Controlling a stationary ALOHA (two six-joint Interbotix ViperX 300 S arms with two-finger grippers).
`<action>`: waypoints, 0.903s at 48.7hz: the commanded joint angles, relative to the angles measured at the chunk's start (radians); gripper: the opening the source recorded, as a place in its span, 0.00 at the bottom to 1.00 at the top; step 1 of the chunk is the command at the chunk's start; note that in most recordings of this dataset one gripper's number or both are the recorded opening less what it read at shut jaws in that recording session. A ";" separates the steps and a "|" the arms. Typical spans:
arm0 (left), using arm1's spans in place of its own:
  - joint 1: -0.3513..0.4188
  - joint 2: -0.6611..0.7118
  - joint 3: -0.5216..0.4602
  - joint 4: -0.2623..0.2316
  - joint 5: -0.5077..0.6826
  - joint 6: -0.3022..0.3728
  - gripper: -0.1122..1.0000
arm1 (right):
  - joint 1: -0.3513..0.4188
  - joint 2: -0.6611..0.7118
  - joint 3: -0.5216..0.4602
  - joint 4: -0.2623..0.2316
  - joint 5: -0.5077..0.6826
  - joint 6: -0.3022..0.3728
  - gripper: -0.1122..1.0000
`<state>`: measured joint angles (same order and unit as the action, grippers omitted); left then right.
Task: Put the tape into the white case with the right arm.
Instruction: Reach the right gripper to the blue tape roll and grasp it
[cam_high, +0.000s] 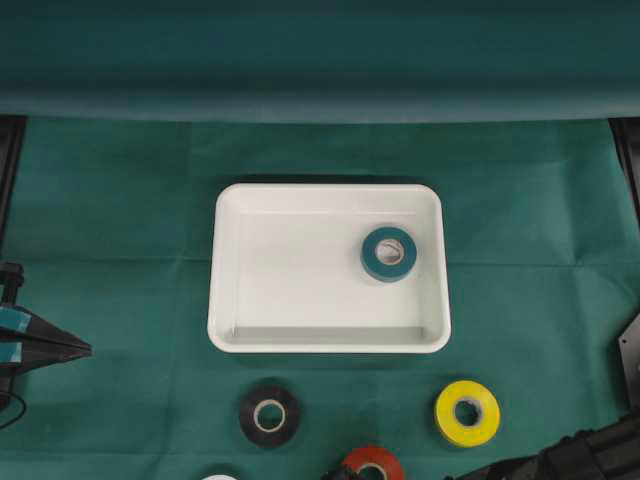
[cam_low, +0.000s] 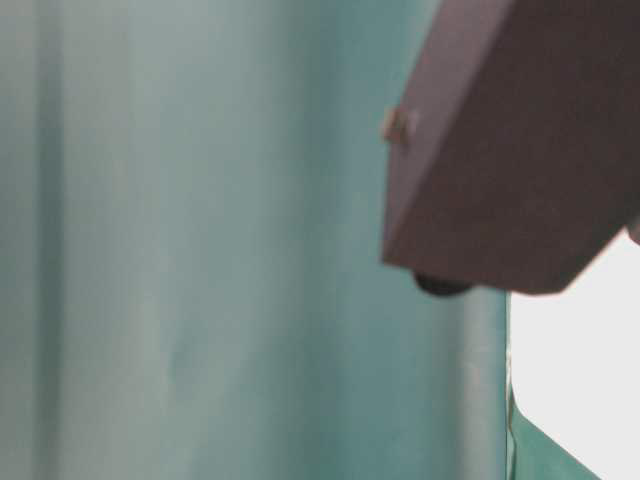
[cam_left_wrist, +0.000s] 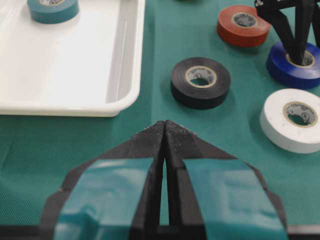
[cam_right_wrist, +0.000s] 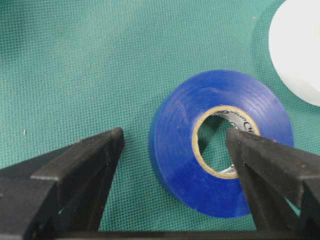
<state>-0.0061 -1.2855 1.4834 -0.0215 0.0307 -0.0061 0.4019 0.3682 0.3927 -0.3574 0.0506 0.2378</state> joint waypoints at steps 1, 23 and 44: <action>0.000 0.008 -0.009 -0.002 -0.006 0.000 0.10 | 0.002 -0.015 -0.018 -0.002 -0.005 0.002 0.65; 0.000 0.008 -0.008 -0.002 -0.005 0.000 0.10 | -0.006 -0.015 -0.041 -0.002 0.041 -0.002 0.12; 0.000 0.008 -0.008 -0.002 -0.005 0.000 0.10 | -0.006 -0.025 -0.046 -0.002 0.055 0.000 0.12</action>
<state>-0.0046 -1.2855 1.4864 -0.0215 0.0307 -0.0061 0.3988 0.3697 0.3682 -0.3574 0.1058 0.2362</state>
